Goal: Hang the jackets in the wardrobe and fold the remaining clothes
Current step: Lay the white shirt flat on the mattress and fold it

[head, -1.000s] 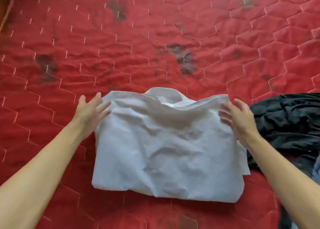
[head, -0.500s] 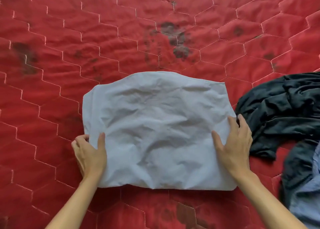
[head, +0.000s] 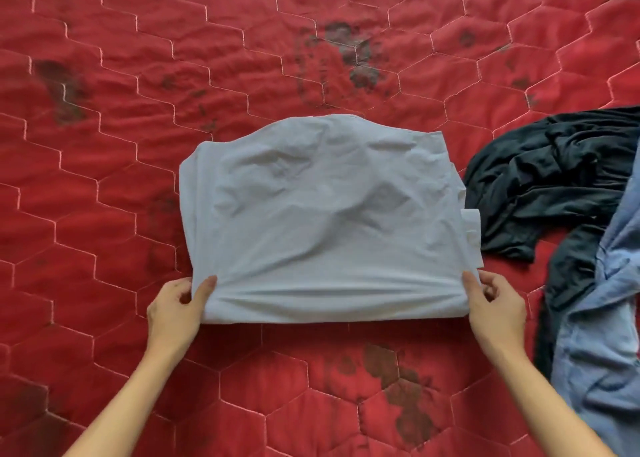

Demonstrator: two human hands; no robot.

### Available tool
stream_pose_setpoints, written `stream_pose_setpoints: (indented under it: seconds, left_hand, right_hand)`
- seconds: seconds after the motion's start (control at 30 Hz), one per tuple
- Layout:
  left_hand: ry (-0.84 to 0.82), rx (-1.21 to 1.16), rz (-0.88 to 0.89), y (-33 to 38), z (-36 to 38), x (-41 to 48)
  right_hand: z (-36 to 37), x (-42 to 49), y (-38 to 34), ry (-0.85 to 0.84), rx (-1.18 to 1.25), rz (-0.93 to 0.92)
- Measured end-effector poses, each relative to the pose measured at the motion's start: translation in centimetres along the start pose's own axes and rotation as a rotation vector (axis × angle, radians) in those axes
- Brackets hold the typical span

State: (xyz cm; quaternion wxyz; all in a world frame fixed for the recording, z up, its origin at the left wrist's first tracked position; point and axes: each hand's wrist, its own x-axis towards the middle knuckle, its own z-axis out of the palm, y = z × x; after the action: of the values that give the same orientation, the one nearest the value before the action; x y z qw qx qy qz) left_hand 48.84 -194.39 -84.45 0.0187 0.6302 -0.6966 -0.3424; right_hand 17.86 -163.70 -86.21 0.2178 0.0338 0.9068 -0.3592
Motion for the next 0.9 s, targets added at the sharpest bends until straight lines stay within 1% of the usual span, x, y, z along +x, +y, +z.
stream_pose_setpoints:
  seconds: [0.07,0.13,0.2,0.27,0.33,0.37,0.43,0.5,0.57,0.63,0.73,0.83,0.9]
  left_hand:
    - [-0.003,-0.002,0.004,-0.6,-0.7,-0.2]
    - [-0.046,-0.004,0.002,-1.7,-0.7,-0.4]
    - [-0.086,-0.073,-0.054,-2.3,-0.3,-0.5]
    - [-0.120,-0.245,-0.155,-2.3,0.0,-0.7]
    - [-0.198,-0.332,-0.192,-2.2,0.2,-1.0]
    - [-0.239,-0.319,-0.187,-2.2,0.2,-1.3]
    - [-0.308,-0.281,-0.180,-2.9,0.3,-1.7]
    - [-0.329,-0.248,-0.164,-3.8,0.0,-1.5]
    - [-0.368,-0.231,-0.167,-4.5,-0.4,-1.4]
    - [-0.404,-0.246,-0.167,-4.5,-0.7,-1.8]
    - [-0.415,-0.281,-0.177,-5.1,-0.8,-2.4]
    - [-0.429,-0.316,-0.195,-5.0,-0.9,-2.7]
    - [-0.389,-0.358,-0.209,-4.9,-1.0,-2.5]
  right_hand:
    - [-0.5,-0.2,0.5,-0.015,-0.038,0.014]
    - [-0.4,-0.7,1.2,-0.027,-0.117,0.015]
    - [-0.1,-0.9,1.9,0.018,-0.134,0.053]
    - [0.1,-1.0,2.0,0.063,-0.100,0.130]
    - [0.0,-1.5,1.8,-0.004,0.021,0.227]
    - [-0.1,-1.9,1.8,-0.053,0.061,0.263]
    - [-0.3,-2.5,2.6,-0.127,0.041,0.288]
    - [-0.6,-3.1,3.6,-0.147,0.035,0.324]
    - [-1.2,-3.9,4.5,-0.163,0.080,0.377]
    - [-1.8,-4.7,5.3,-0.219,0.093,0.412]
    - [-2.1,-5.5,5.9,-0.293,0.084,0.442]
    - [-1.7,-5.8,4.4,-0.278,0.132,0.421]
    - [-1.2,-5.7,3.2,-0.248,0.162,0.391]
